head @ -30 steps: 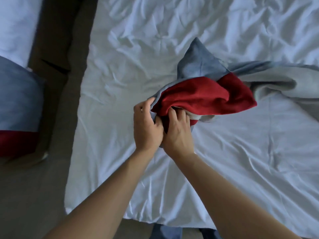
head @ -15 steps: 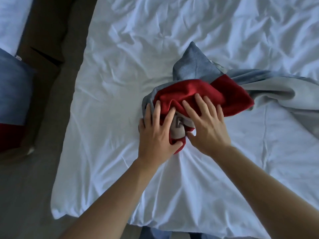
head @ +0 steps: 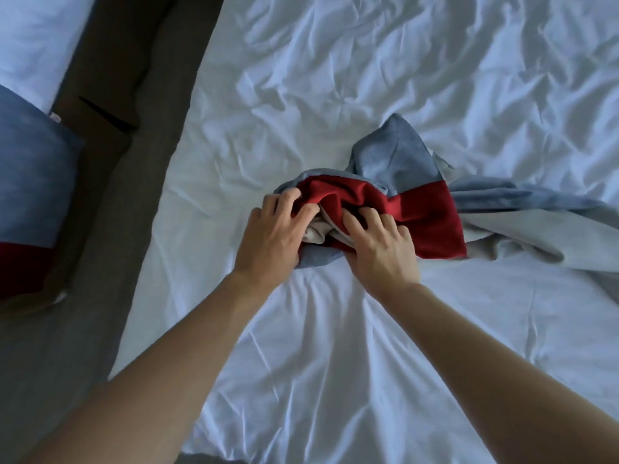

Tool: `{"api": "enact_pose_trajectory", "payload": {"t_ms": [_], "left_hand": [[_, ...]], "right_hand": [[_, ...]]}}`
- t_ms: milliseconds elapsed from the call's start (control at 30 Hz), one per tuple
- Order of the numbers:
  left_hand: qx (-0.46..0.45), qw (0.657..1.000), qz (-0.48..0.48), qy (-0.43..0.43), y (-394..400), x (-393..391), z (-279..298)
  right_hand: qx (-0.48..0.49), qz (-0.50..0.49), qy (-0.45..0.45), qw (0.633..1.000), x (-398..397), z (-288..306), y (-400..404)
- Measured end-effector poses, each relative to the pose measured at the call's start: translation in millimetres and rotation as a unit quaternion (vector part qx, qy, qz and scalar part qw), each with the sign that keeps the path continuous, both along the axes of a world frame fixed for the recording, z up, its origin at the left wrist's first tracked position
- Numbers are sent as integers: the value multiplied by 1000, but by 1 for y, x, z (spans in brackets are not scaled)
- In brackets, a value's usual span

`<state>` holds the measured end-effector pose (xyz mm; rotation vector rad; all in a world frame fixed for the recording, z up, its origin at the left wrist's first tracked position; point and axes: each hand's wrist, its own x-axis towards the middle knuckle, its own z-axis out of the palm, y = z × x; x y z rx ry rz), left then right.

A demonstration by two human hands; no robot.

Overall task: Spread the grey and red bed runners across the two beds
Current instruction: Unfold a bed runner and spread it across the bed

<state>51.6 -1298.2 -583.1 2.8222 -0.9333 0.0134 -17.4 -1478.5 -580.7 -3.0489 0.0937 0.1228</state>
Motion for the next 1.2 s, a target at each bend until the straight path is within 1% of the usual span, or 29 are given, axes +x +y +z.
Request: {"api": "enact_pose_trajectory", "payload": {"t_ms": [133,267,400,533,600,667,833,900,1067,1200], "left_hand": [[9,999,33,24,12,28,11],[-4,998,34,45,0,19,12],[-25,999,4,42,-41,8,18],[-48,993,-105,36,-108,-8,25],[-55,988,-141,34,-148,-23,26],[-53,986,-153,41,-188,-41,26],[10,981,-186,59,-280,-80,20],[15,979,-193,66,-313,-91,19],[-12,980,-176,89,-383,-112,19],[-26,989,-133,62,-429,-116,22]], "right_hand": [[11,3,21,1000,23,-1,18],[45,11,31,998,17,2,7],[78,6,-7,997,-6,18,-29],[67,-56,-78,993,-37,32,-92],[48,-99,-73,991,-55,36,-130],[24,-138,-59,988,-77,36,-170],[-21,-215,-26,976,-132,39,-259],[-26,-234,-27,972,-150,40,-292],[-19,-270,-34,962,-181,37,-369],[21,-280,-88,956,-187,31,-415]]}}
